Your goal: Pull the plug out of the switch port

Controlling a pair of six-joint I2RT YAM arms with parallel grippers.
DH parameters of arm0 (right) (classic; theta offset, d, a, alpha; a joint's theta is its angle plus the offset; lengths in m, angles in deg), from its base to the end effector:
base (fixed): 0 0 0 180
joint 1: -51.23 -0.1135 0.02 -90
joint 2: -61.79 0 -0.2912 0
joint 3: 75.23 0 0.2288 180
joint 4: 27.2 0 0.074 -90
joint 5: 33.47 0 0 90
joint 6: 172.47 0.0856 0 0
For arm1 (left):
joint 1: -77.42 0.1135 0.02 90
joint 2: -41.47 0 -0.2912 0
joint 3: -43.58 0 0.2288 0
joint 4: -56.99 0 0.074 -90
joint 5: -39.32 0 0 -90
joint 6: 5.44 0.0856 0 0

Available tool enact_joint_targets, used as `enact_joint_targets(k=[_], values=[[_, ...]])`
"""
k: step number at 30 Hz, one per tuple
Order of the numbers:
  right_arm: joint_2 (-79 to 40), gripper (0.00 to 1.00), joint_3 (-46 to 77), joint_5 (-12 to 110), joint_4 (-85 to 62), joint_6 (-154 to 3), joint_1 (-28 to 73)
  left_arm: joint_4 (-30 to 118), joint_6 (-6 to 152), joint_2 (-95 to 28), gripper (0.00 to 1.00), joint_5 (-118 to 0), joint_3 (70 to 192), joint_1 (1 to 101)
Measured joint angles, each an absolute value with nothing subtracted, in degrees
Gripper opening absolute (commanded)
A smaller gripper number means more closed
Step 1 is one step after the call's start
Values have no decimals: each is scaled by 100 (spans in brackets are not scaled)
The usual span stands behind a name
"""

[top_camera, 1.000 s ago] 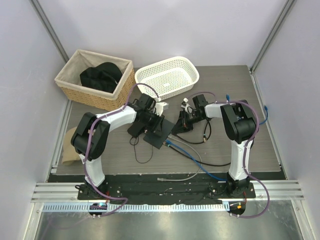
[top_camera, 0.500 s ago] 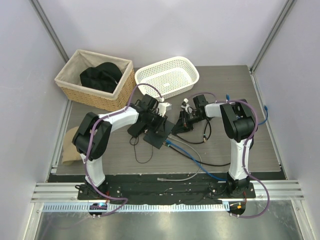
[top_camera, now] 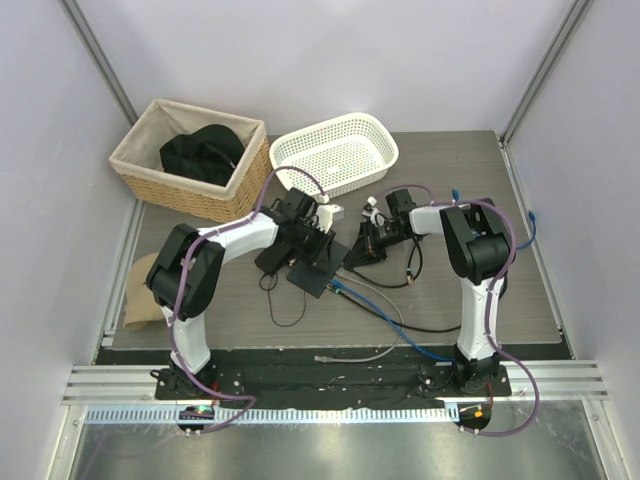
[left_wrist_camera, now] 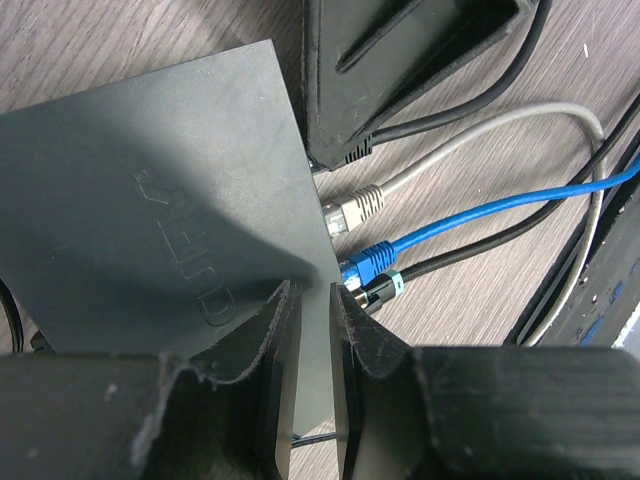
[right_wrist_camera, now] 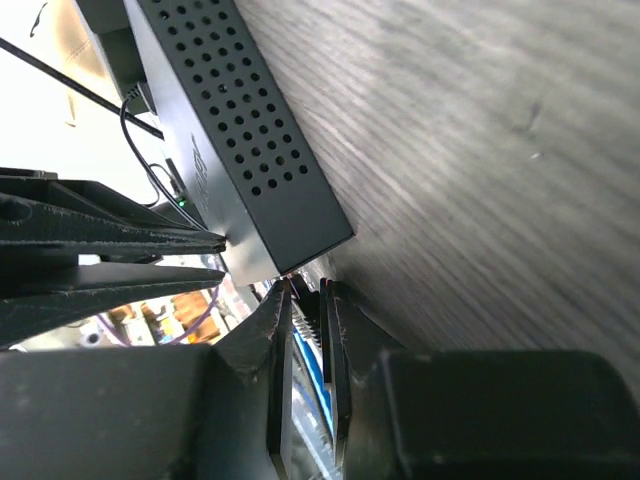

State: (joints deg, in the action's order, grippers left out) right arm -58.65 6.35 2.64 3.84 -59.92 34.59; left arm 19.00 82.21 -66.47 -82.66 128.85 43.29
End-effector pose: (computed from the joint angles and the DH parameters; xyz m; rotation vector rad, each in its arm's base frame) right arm 0.3524 0.1775 0.1041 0.1057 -2.7613 -1.4815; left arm 0.2996 -0.2578 0.1746 0.9254 2.5179 -0.9472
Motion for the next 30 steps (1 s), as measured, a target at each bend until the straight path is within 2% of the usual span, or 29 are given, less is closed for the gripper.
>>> enact_joint_targets(k=[4, 10, 17, 22, 30], values=[[-5968, 1, 818, 233, 701, -6071, 3459, 1900, 8221, -6649, 23, -8271, 12887, 4329], [-5526, 1, 233, 483, 279, -6115, 3481, 1887, 8221, -6671, 23, -8271, 12926, 4327], [-5948, 1, 976, 437, 1176, -6174, 3572, 1891, 8223, -6695, 23, -8258, 12959, 4327], [-5913, 1, 1017, 454, 1291, -6349, 3686, 1893, 8236, -6693, 23, -8234, 12961, 4329], [-5330, 1, 1153, 1331, 2054, -7474, 4788, 1889, 8352, -6689, 23, -8247, 12961, 4325]])
